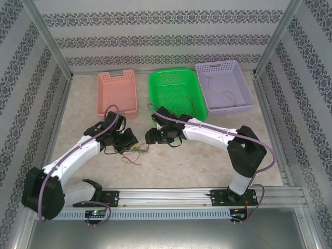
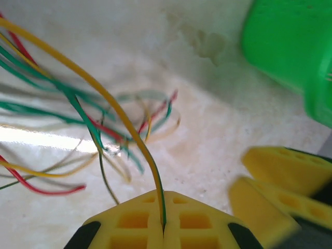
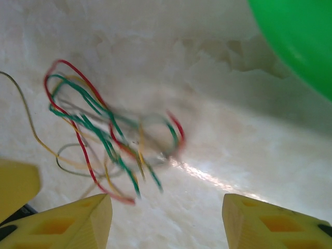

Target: Untangle the cables

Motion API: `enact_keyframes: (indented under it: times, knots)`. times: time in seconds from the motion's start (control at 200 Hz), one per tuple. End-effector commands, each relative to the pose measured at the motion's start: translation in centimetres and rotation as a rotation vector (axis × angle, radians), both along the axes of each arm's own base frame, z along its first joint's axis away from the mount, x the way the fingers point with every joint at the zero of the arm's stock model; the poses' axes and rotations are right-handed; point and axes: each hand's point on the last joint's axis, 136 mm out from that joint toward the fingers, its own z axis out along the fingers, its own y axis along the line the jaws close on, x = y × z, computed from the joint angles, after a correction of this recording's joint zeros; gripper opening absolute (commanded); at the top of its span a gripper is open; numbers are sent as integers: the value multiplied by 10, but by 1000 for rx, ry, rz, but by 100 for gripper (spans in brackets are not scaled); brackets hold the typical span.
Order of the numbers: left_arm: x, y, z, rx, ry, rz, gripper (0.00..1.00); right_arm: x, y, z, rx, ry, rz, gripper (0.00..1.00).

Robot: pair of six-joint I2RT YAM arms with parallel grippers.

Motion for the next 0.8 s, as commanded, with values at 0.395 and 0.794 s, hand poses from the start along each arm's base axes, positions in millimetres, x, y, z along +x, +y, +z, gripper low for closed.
enact_keyframes:
  times: [0.395, 0.794]
  knots:
    - [23, 6, 102, 47, -319, -52, 0, -4, 15, 31, 130, -82, -47, 38]
    - [38, -13, 143, 32, -427, -197, 0, -9, 1, 41, 207, -88, -30, 62]
